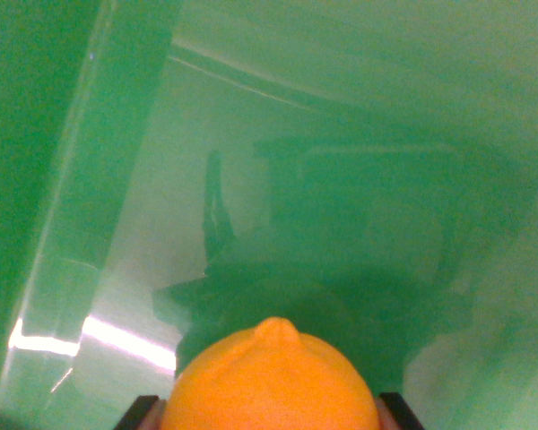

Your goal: Pick fruit

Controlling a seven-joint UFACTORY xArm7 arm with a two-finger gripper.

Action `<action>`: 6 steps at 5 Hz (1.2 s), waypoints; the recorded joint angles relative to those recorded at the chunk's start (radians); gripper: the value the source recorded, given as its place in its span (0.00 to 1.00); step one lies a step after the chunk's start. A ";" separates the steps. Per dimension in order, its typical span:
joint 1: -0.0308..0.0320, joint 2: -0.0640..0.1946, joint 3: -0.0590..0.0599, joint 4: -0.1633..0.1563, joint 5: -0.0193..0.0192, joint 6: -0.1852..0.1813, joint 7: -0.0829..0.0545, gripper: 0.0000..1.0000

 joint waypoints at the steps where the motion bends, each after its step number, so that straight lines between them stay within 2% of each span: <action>1: -0.0004 -0.008 0.000 0.011 0.0007 0.019 0.000 1.00; 2: -0.0004 -0.008 0.000 0.011 0.0007 0.019 0.000 1.00; 3: -0.0009 -0.018 0.000 0.025 0.0017 0.043 0.000 1.00; 4: -0.0009 -0.018 0.000 0.025 0.0017 0.043 0.000 1.00; 5: -0.0015 -0.030 -0.001 0.042 0.0028 0.073 0.000 1.00; 6: -0.0015 -0.030 -0.001 0.042 0.0028 0.073 0.000 1.00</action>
